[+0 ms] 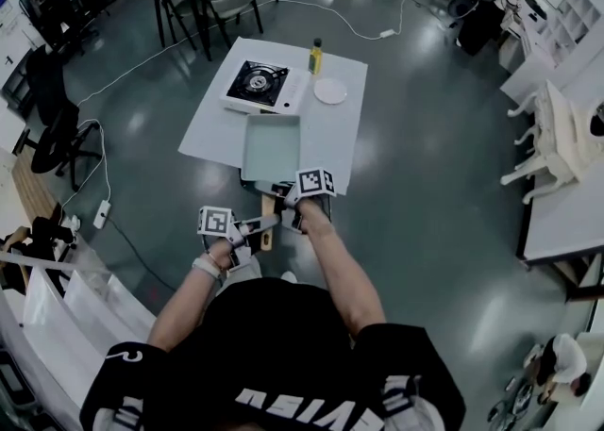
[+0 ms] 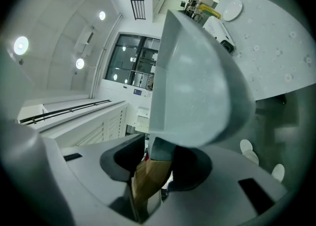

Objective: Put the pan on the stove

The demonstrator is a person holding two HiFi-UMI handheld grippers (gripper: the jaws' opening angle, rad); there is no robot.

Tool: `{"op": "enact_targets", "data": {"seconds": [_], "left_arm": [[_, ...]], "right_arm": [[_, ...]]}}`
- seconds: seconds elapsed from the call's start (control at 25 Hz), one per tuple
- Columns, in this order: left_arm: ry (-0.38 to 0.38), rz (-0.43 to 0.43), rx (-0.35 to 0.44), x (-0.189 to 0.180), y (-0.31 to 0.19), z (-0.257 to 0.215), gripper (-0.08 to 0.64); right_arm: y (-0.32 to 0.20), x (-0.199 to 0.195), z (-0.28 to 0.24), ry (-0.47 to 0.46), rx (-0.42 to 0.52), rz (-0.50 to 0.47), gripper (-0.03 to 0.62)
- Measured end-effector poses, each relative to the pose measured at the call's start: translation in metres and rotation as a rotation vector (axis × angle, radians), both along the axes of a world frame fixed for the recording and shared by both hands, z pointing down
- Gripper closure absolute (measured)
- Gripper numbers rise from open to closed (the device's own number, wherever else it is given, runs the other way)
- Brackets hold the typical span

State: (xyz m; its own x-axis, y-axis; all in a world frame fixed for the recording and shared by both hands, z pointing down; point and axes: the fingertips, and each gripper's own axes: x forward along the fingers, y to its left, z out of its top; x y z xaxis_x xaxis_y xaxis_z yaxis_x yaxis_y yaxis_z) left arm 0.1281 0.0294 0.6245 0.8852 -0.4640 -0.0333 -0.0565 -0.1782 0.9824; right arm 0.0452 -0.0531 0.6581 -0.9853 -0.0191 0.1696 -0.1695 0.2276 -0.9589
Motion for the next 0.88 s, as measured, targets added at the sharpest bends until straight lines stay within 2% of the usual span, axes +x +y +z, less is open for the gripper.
{"op": "enact_targets", "data": {"seconds": [0.88], "left_arm": [[0.004,0.114,-0.004,-0.046,-0.068,0.007,0.463]], "right_arm": [[-0.075,-0.037,0.011,0.029,-0.018,0.094,0.457]]}}
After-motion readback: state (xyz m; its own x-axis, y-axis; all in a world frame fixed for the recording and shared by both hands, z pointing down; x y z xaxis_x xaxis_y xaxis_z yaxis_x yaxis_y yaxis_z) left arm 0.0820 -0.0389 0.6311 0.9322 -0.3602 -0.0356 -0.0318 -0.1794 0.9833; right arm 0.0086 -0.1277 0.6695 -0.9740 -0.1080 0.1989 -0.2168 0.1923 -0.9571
